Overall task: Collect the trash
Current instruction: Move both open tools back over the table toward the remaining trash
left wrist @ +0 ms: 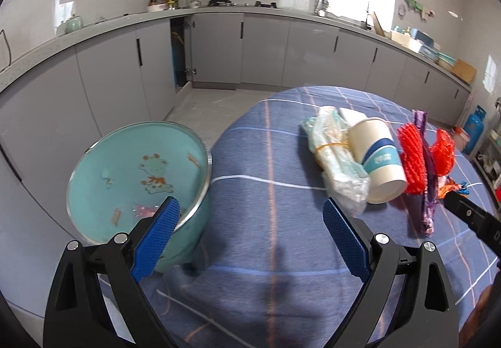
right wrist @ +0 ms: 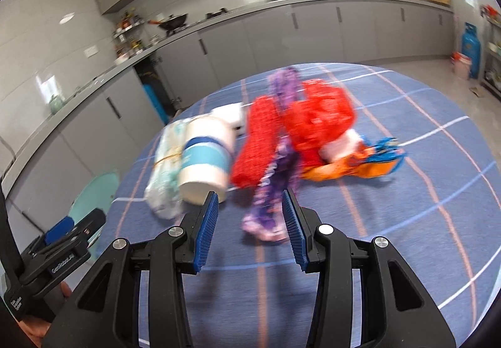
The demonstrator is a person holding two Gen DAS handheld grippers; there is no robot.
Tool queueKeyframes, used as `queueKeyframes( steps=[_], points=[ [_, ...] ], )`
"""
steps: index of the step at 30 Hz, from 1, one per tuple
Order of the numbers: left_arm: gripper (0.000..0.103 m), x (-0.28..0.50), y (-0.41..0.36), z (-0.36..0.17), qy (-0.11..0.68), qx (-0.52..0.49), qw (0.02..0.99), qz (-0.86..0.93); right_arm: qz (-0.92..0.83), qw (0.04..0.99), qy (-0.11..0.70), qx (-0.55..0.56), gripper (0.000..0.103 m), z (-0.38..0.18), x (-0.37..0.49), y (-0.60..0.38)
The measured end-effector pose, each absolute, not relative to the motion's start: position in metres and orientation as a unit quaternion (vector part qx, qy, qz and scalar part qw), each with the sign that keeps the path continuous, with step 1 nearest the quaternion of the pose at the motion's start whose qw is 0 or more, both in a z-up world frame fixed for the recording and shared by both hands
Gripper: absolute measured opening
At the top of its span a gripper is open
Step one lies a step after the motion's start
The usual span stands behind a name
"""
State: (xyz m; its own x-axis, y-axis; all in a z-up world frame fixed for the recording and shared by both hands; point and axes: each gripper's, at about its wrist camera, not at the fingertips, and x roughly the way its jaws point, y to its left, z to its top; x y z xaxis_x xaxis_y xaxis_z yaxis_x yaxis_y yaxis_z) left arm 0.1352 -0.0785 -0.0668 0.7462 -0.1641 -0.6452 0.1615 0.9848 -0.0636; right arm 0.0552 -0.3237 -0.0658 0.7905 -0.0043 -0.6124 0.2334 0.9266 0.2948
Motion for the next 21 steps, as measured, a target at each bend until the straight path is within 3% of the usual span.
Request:
queueKeyframes(
  steps=[8,12,16,21],
  points=[
    [0.088,0.160,-0.108,-0.063,0.347,0.001,0.932,-0.106,-0.114,0.929,0.293,0.197,0.043,-0.051,0.060,-0.372],
    [0.086,0.176,-0.118,-0.066,0.354,-0.003,0.929,-0.105,-0.125,0.924,0.290,0.213,0.047,-0.048,0.074,-0.391],
    [0.086,0.190,-0.125,-0.067,0.359,-0.011,0.927,-0.106,-0.118,0.917,0.301,0.234,0.056,-0.051,0.095,-0.403],
    [0.086,0.200,-0.135,-0.074,0.370,-0.012,0.923,-0.107,-0.109,0.904,0.315,0.268,0.057,-0.061,0.113,-0.414]
  ],
)
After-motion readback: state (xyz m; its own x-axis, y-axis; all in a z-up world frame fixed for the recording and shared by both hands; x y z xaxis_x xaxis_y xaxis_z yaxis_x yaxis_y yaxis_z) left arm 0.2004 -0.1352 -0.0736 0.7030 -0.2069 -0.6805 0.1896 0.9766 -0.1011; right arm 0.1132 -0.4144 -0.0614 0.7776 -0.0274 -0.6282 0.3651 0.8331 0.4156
